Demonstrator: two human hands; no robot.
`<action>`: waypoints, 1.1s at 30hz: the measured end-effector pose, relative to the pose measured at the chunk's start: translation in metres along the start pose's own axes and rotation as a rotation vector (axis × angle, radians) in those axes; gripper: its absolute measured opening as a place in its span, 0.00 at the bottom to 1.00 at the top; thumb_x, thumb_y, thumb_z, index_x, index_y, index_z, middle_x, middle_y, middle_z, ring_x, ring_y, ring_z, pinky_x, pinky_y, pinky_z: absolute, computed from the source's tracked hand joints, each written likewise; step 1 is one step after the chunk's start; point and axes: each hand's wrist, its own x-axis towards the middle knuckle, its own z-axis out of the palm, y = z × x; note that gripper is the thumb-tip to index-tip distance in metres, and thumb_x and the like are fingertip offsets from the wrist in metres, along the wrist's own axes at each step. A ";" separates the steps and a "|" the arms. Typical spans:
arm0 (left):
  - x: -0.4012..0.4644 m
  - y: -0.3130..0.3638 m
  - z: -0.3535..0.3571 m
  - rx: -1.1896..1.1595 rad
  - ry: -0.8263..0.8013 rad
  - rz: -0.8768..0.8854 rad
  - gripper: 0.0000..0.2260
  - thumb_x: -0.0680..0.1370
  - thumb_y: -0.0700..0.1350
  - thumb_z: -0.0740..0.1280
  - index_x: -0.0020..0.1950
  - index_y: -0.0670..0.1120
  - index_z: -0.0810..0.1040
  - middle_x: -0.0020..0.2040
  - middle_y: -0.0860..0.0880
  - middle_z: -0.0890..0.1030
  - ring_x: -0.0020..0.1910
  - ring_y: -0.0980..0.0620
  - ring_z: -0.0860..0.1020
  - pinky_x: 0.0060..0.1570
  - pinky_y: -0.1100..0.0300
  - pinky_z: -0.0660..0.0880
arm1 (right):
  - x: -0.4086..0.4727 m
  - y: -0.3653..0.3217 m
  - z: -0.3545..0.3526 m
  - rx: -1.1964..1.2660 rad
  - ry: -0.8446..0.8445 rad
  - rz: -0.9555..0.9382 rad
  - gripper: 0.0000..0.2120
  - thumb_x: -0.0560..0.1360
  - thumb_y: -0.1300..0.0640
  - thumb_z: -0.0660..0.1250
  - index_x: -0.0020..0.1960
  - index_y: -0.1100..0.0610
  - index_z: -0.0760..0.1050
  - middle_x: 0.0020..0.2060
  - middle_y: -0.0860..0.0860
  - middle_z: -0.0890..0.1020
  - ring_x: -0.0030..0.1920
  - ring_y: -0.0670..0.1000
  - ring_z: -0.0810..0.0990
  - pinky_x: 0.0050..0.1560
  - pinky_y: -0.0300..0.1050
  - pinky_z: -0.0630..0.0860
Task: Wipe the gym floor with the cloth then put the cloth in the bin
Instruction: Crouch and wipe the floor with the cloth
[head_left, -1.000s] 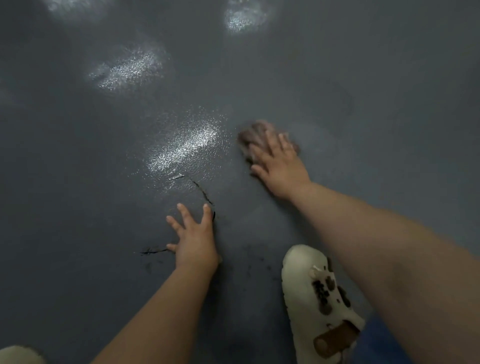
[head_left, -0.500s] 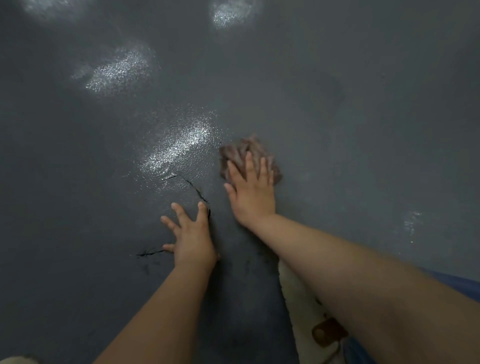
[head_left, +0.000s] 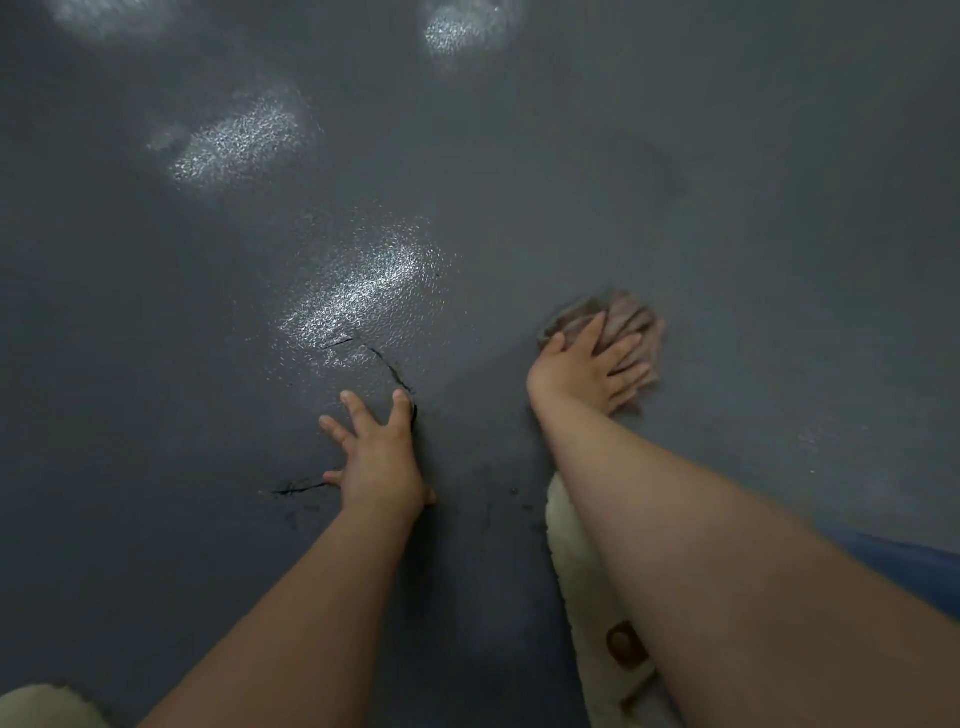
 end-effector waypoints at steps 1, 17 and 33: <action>0.000 0.000 0.000 -0.004 -0.001 -0.001 0.49 0.67 0.40 0.78 0.77 0.54 0.48 0.75 0.40 0.33 0.73 0.32 0.36 0.62 0.27 0.60 | -0.012 -0.006 0.003 0.038 -0.020 0.043 0.28 0.80 0.45 0.54 0.77 0.44 0.49 0.77 0.54 0.42 0.75 0.64 0.41 0.73 0.59 0.40; 0.000 -0.001 0.001 0.000 0.024 0.012 0.50 0.66 0.41 0.78 0.77 0.54 0.49 0.75 0.42 0.34 0.73 0.33 0.36 0.61 0.28 0.60 | 0.068 0.021 -0.038 -0.351 -0.150 -0.501 0.28 0.80 0.39 0.49 0.77 0.41 0.45 0.77 0.52 0.38 0.75 0.63 0.37 0.73 0.60 0.38; -0.007 -0.024 0.013 -0.187 0.195 0.076 0.43 0.71 0.41 0.73 0.78 0.47 0.48 0.77 0.39 0.40 0.76 0.41 0.40 0.73 0.43 0.52 | -0.102 0.019 0.032 -0.295 -0.309 -0.702 0.26 0.81 0.44 0.50 0.77 0.43 0.47 0.77 0.50 0.39 0.74 0.64 0.36 0.70 0.65 0.38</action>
